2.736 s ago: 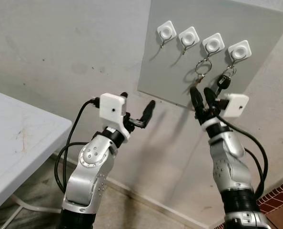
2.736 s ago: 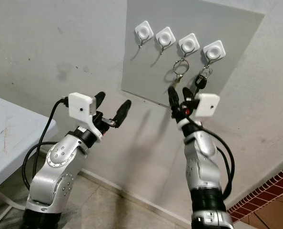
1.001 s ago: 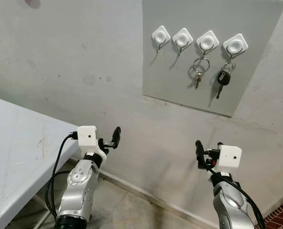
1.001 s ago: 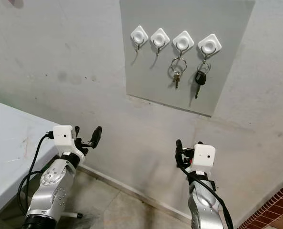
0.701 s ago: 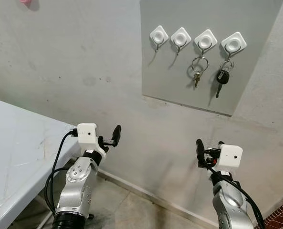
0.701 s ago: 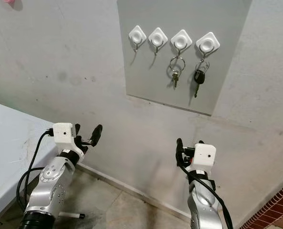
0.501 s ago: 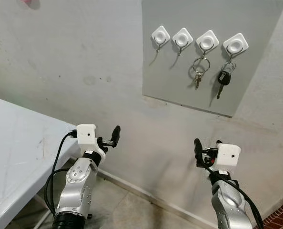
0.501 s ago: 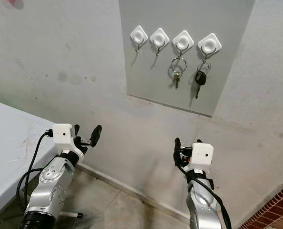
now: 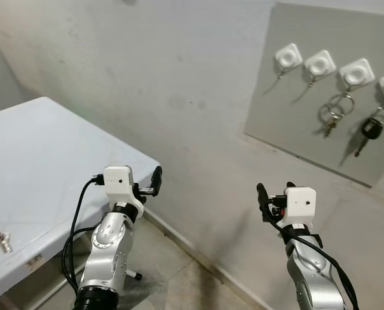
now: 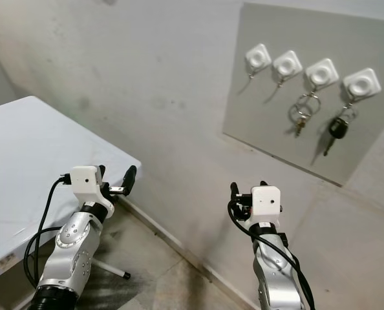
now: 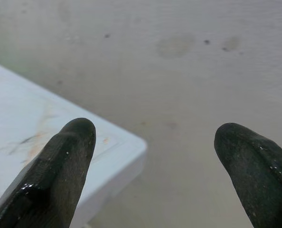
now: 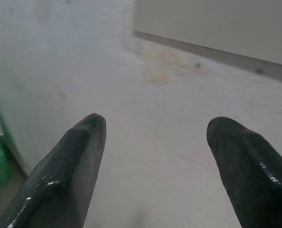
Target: Hang keys on a hook
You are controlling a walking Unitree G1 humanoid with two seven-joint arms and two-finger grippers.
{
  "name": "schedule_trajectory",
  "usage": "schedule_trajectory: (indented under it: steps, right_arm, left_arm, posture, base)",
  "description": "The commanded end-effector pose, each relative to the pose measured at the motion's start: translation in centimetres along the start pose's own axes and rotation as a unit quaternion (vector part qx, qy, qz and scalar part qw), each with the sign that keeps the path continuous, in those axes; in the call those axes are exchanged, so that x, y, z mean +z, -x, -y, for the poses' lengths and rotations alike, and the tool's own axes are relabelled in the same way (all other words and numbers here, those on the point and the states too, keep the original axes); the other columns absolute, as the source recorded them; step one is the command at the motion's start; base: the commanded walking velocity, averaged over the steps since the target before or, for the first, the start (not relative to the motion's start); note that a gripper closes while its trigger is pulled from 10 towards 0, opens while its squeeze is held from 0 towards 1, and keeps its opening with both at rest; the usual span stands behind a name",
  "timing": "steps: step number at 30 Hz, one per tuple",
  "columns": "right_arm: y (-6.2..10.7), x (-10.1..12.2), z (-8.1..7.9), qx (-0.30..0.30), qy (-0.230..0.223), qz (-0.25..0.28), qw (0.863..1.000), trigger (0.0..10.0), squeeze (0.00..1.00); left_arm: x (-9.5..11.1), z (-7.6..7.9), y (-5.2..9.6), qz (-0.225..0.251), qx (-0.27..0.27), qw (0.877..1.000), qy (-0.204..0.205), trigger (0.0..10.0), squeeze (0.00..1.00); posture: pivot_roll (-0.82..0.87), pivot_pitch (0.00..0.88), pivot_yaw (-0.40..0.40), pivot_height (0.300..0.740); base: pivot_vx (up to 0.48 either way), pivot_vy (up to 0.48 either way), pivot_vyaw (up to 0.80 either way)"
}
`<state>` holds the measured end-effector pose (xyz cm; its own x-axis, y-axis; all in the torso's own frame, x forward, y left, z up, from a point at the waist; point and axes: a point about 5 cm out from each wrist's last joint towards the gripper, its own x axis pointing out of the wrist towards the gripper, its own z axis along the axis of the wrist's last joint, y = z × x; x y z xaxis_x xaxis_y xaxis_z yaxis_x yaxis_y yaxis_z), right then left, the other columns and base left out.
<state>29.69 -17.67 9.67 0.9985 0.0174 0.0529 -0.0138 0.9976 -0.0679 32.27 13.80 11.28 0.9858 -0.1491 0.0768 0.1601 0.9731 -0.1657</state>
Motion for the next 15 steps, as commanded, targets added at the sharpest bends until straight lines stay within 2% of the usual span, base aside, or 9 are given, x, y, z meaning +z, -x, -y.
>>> schedule_trajectory:
  steps: [1,7,15]
  right_arm:
    - [-0.16,0.65,0.16,0.002,0.003,0.009,1.000,10.0,0.00]
    - [-0.23,0.66,0.81,-0.001,0.008,0.004,1.000,10.0,0.00]
    - [-0.26,0.82,0.91,0.002,0.012,0.003,1.000,10.0,0.00]
  left_arm:
    - [0.00,0.01,-0.19,-0.001,0.004,1.000,-0.010,10.0,0.00]
    - [0.02,0.40,-0.40,0.003,0.002,1.000,-0.014,10.0,0.00]
    - [-0.20,0.48,-0.21,0.003,0.004,1.000,-0.014,10.0,0.00]
  posture:
    - [0.01,0.012,-0.039,0.740]
    - [0.01,0.025,-0.056,0.740]
    - [0.01,0.034,-0.072,0.740]
  base:
    - [0.000,0.000,0.79]
    - [0.000,0.000,0.79]
    - [0.000,0.000,0.79]
